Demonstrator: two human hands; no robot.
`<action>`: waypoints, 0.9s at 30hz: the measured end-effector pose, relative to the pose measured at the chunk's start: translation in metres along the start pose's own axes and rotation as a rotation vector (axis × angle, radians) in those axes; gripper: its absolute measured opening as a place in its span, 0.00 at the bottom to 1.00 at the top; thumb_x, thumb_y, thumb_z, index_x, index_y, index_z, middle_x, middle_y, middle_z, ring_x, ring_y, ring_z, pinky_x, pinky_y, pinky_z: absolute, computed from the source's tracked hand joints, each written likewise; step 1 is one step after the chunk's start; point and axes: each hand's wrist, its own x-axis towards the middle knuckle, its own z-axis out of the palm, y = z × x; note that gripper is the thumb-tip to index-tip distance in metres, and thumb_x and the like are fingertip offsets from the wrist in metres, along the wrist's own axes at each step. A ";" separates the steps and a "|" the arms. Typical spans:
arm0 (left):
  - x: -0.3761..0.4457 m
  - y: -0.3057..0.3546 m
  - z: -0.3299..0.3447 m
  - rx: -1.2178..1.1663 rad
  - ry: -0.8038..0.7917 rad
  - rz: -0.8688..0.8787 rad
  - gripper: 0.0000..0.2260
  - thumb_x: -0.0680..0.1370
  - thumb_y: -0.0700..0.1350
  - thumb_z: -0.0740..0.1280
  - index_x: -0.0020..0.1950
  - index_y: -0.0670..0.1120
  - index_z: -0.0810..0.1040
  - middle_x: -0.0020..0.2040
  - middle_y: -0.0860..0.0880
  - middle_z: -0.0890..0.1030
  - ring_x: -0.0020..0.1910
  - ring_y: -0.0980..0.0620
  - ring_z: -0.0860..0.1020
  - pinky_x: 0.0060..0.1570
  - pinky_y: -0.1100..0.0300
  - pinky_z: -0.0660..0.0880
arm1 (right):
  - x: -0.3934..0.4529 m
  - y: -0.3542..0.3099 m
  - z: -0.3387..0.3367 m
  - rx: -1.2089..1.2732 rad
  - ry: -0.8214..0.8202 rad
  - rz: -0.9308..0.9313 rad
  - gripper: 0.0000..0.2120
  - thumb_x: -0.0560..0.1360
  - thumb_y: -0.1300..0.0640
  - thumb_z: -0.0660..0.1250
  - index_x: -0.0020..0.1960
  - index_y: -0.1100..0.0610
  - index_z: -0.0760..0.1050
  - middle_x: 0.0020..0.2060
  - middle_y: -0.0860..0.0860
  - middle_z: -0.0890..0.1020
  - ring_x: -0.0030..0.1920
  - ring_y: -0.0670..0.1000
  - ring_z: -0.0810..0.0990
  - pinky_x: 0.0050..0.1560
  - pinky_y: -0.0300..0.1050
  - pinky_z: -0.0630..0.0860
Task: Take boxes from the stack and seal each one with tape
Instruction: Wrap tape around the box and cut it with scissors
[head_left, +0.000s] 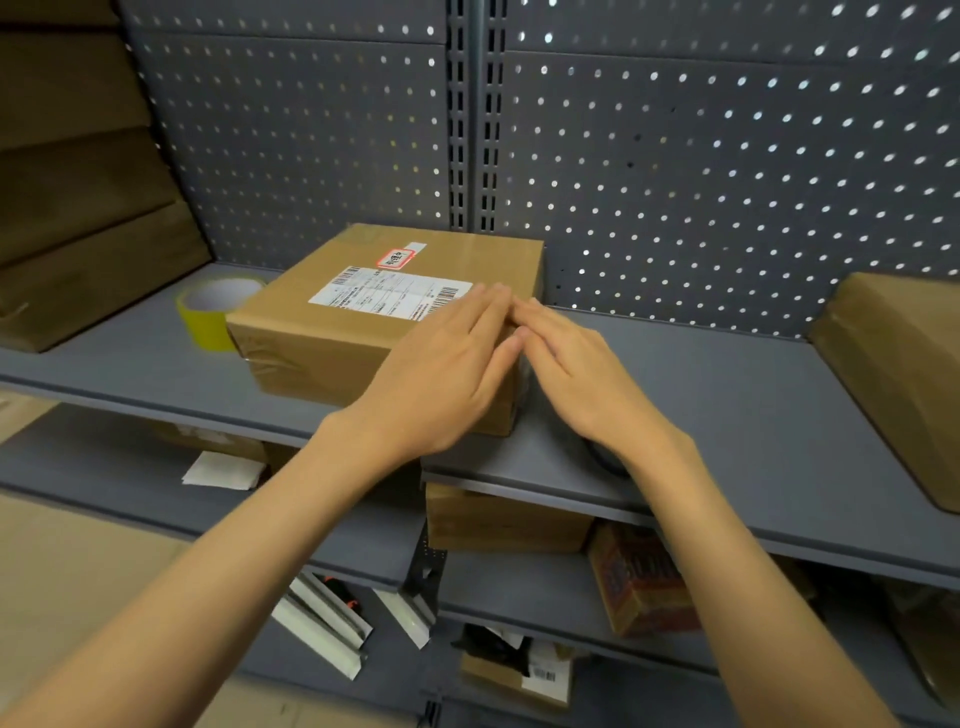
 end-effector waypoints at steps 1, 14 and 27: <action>-0.001 -0.001 0.004 0.010 -0.007 0.024 0.27 0.82 0.52 0.48 0.71 0.35 0.67 0.69 0.37 0.71 0.69 0.40 0.69 0.66 0.60 0.55 | 0.001 0.001 0.001 -0.005 -0.010 -0.010 0.19 0.84 0.58 0.51 0.74 0.57 0.64 0.73 0.50 0.66 0.75 0.47 0.59 0.74 0.39 0.51; 0.004 -0.011 -0.002 -0.079 -0.082 0.024 0.27 0.79 0.50 0.46 0.73 0.39 0.66 0.73 0.43 0.68 0.72 0.46 0.65 0.69 0.62 0.53 | 0.020 0.005 -0.005 0.153 0.007 0.142 0.20 0.84 0.56 0.47 0.75 0.57 0.59 0.75 0.48 0.60 0.76 0.44 0.53 0.72 0.34 0.45; 0.017 -0.009 0.003 -0.001 -0.219 0.039 0.31 0.76 0.52 0.40 0.78 0.42 0.54 0.79 0.47 0.54 0.77 0.53 0.50 0.69 0.69 0.40 | -0.014 -0.016 0.057 0.645 0.052 0.456 0.42 0.70 0.29 0.39 0.78 0.48 0.41 0.78 0.44 0.45 0.76 0.42 0.45 0.77 0.46 0.44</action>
